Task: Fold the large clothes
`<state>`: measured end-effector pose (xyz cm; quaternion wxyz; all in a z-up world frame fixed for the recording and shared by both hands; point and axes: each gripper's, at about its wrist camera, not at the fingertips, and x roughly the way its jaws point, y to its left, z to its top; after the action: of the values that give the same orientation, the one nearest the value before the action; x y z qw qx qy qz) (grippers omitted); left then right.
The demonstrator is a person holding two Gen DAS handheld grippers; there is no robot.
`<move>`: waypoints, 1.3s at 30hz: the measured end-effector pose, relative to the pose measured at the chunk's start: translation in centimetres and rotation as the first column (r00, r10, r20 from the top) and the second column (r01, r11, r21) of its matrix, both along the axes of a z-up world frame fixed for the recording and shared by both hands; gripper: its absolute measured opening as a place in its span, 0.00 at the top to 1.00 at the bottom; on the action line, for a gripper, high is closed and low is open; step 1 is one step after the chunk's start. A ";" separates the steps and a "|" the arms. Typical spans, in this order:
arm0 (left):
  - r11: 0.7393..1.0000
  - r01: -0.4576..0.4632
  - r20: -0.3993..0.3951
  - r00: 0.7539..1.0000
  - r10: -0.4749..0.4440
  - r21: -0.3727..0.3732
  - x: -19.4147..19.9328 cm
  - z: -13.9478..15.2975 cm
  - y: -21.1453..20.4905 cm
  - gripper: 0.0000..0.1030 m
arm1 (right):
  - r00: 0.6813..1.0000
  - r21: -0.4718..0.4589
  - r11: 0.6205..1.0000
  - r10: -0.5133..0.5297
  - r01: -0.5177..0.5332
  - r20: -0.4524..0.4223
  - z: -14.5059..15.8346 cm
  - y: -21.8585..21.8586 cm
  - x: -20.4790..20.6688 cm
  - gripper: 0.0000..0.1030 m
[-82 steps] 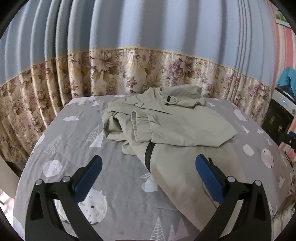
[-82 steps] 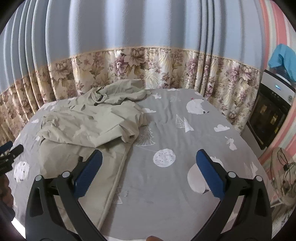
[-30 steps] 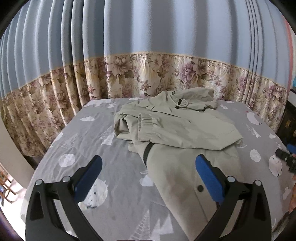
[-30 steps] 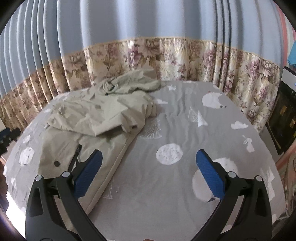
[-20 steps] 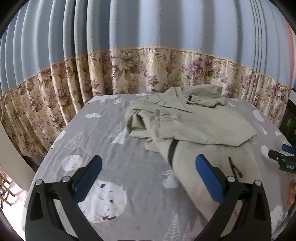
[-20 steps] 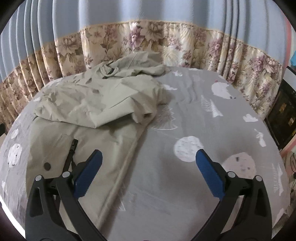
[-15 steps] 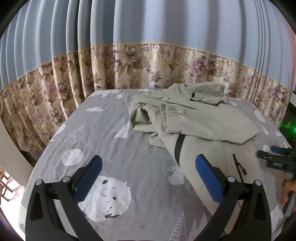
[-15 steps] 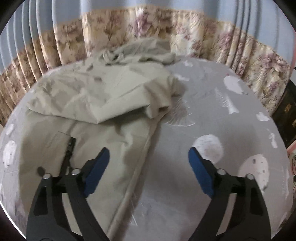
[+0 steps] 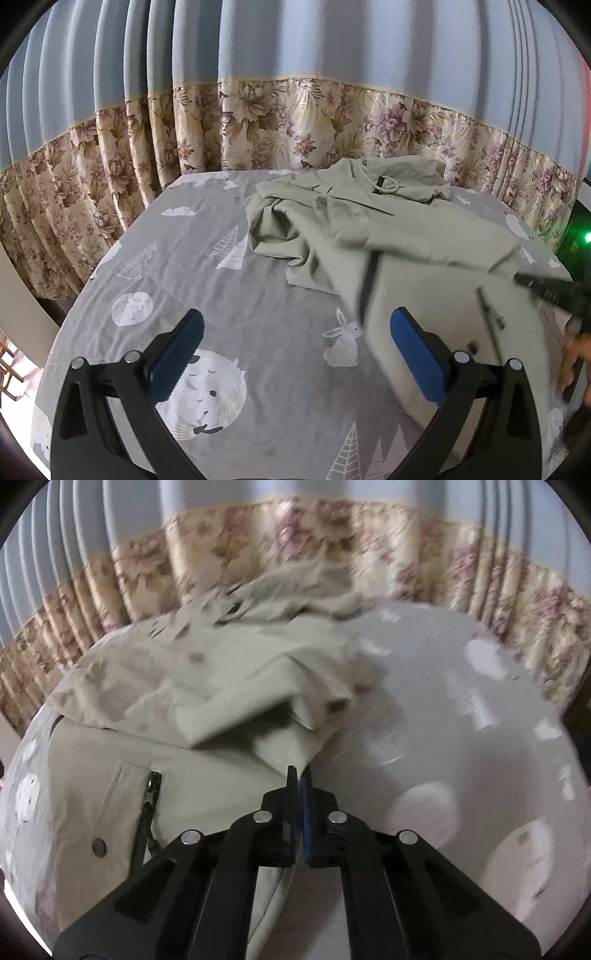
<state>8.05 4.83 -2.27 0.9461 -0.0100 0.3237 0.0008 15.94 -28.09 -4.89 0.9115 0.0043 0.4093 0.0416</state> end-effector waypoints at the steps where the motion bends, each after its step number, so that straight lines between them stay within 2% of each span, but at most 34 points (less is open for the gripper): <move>1: 1.000 0.000 0.000 1.000 0.000 0.004 0.1 0.0 -0.2 0.02 | 1.000 -0.011 1.000 -0.010 0.010 0.015 0.5 -0.8 0.3 0.99; 6: 1.000 -0.001 0.003 1.000 0.000 0.012 0.1 0.4 -1.5 0.02 | 0.991 -0.097 0.988 -0.110 0.117 0.072 1.9 -6.8 3.0 0.99; 11: 1.000 0.011 -0.007 1.000 -0.011 0.028 0.6 0.2 -2.9 0.02 | 0.976 -0.193 0.958 -0.195 0.211 0.101 2.1 -12.1 5.7 0.99; 13: 0.999 0.026 -0.022 0.999 -0.025 0.033 1.4 -0.3 -3.6 0.02 | 0.980 -0.166 0.968 -0.175 0.189 0.091 1.9 -13.7 6.2 0.98; 15: 0.998 0.040 -0.027 0.999 -0.039 0.050 2.4 -0.6 -4.1 0.02 | 0.981 -0.170 0.968 -0.168 0.184 0.100 1.9 -14.1 5.6 0.83; 16: 0.997 0.044 -0.025 0.999 -0.043 0.066 2.8 -0.7 -4.4 0.02 | 0.981 -0.174 0.969 -0.159 0.176 0.108 2.1 -13.9 5.1 0.81; 19: 0.992 0.078 -0.012 0.997 -0.077 0.103 4.7 -1.1 -5.0 0.02 | 0.979 -0.157 0.974 -0.142 0.165 0.147 3.0 -13.7 3.4 0.44; 24: 0.983 0.141 -0.009 0.990 -0.141 0.121 8.2 -1.9 -5.0 0.02 | 0.977 -0.129 0.978 -0.143 0.164 0.161 4.1 -14.0 -0.7 0.41; 30: 0.971 0.201 -0.038 0.979 -0.198 0.126 11.2 -3.1 -5.7 0.02 | 0.985 -0.105 0.984 -0.129 0.141 0.119 3.4 -13.0 -5.1 0.33; 33: 0.969 0.219 -0.039 0.976 -0.215 0.119 12.0 -3.5 -6.3 0.02 | 0.987 -0.100 0.987 -0.119 0.130 0.105 3.0 -12.3 -6.0 0.32; 37: 0.973 0.202 -0.057 0.979 -0.196 0.114 12.8 -4.0 -6.8 0.02 | 0.989 -0.083 0.988 -0.121 0.129 0.087 2.5 -11.7 -6.1 0.31; 38: 0.977 0.164 -0.071 0.985 -0.155 0.139 13.1 -4.2 -6.9 0.02 | 0.989 -0.081 0.989 -0.120 0.127 0.085 2.5 -11.6 -6.0 0.30; 39: 0.980 0.142 -0.084 0.988 -0.131 0.141 13.3 -4.3 -6.9 0.07 | 0.990 -0.080 0.989 -0.116 0.122 0.081 2.4 -11.4 -6.0 0.28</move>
<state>21.39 -2.06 -6.57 0.9294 0.0816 0.3578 -0.0400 9.94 -39.51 -2.46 0.9267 -0.0115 0.3745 -0.0301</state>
